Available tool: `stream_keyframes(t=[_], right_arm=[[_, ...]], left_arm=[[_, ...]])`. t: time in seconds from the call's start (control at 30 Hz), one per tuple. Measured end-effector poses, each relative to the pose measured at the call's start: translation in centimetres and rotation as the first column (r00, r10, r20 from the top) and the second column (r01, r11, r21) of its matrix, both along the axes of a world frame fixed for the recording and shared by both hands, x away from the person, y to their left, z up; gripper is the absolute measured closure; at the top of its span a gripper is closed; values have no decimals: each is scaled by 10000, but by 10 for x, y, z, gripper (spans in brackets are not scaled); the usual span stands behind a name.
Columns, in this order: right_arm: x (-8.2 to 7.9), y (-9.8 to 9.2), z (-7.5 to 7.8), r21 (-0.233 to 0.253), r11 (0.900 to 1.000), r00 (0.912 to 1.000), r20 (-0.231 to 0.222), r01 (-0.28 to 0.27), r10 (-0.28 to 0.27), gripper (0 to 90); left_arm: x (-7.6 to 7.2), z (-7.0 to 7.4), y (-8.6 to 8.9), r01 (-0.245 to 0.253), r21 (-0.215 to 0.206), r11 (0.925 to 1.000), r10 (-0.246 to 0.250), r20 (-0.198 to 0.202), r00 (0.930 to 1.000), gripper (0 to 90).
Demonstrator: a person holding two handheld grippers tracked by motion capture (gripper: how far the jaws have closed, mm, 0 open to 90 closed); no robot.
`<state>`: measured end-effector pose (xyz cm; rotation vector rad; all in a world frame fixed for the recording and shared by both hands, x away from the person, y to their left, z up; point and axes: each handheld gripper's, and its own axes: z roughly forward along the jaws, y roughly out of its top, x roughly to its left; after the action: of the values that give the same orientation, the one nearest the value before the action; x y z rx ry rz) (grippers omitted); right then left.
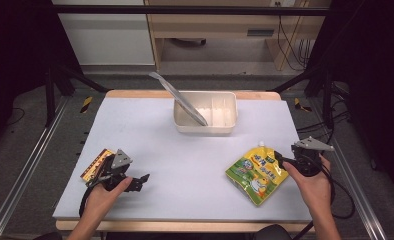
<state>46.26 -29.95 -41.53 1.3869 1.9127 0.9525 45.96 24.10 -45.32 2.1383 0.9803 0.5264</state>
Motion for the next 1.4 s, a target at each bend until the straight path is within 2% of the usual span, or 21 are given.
stream_keyframes(t=[0.23, 0.53, 0.9, 1.1, 1.4], right_arm=[[-6, -11, -14, 36, 9997, 9991, -334, 244, -242, 359], [-10, -20, -22, 137, 9991, 9983, -432, 404, -397, 365], [-14, -32, -47, 639, 9944, 9919, -1013, 839, -772, 308], [-13, -36, -55, 1030, 9913, 9902, -1212, 818, -691, 264], [-8, -34, -60, 1361, 9888, 9881, -1478, 619, -415, 229]], left_arm=[[0, 0, 0, -36, 20, 10000, 36, -3, 10000, 51], [0, 0, 0, -41, 46, 10000, 41, -6, 10000, 51], [0, -1, -1, -3, 151, 9999, 3, -45, 10000, 51], [0, -2, -1, -14, 136, 9999, 15, -55, 10000, 52], [0, -2, -2, 4, 99, 10000, -3, -78, 10000, 51]])
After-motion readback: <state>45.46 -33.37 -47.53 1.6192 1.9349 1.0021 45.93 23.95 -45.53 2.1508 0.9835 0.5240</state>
